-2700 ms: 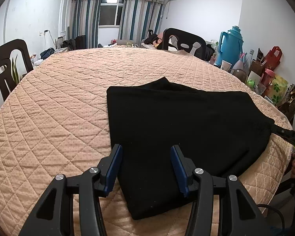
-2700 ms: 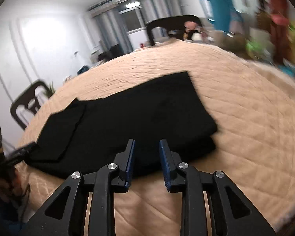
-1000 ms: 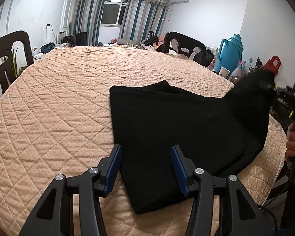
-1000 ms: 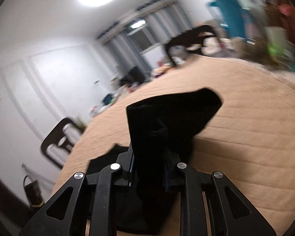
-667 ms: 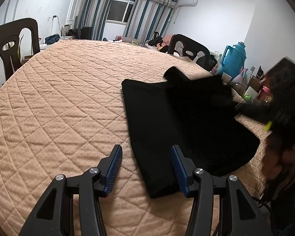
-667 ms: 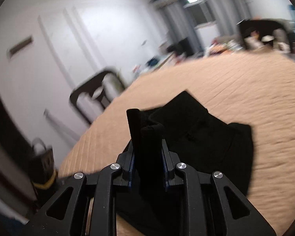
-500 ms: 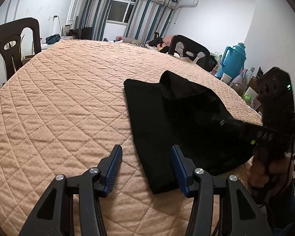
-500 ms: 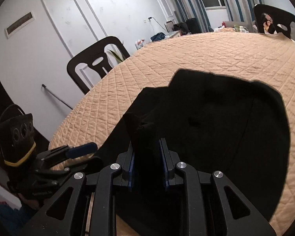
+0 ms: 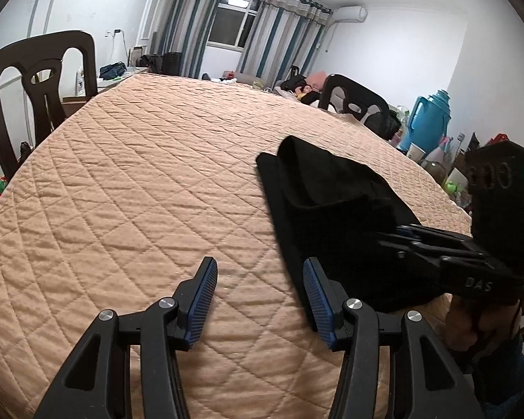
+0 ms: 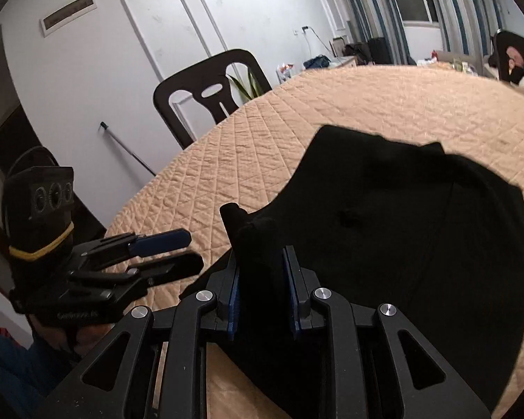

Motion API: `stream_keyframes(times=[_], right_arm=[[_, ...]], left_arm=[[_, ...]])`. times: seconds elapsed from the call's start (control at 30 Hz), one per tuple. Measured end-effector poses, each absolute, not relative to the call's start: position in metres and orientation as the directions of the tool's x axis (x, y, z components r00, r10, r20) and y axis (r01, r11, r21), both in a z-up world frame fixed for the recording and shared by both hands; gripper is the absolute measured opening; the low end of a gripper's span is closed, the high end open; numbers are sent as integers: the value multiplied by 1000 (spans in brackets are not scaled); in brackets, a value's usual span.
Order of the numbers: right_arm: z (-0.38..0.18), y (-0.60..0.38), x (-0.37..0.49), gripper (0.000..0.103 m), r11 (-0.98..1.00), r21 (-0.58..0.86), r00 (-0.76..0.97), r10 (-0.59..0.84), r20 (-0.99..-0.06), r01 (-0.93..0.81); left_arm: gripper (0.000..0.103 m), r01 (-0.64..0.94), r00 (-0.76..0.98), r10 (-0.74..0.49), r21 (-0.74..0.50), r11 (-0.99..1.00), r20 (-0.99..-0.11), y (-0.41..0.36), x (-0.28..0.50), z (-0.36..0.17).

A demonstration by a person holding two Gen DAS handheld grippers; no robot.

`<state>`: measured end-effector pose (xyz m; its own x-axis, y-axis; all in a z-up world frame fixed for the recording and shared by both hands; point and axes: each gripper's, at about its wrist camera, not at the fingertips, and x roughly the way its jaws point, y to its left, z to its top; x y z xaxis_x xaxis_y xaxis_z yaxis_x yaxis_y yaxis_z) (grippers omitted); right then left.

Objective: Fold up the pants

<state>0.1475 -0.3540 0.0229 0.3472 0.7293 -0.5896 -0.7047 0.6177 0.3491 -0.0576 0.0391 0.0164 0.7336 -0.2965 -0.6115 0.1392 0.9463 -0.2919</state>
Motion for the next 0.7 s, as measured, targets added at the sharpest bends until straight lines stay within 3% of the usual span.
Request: stream_keyframes(times=[0.3,0.4,0.47,0.6,0.7], right_arm=[[18,-351,137,23,615,293,365,717,-594,-732],[19,-353,133,29,602,272,357,716,-601,-750],[20,-349,129,45,579,269,340,728,-595,-770],[29,-352,119,46,548,264,325,749,-577,-794],[39,-371,120,46,551,304,354,782,-512,-777]], left_arm=[[54,134,741,-290,-290,947,-605,40,-57,19],[54,129,746,-287,-293,948,-600,41,-57,21],[54,126,748,-285,-293,948,-599,43,-57,22],[54,125,758,-280,-291,948,-588,45,-56,28],[54,131,768,-282,-289,948,-575,44,-55,33]])
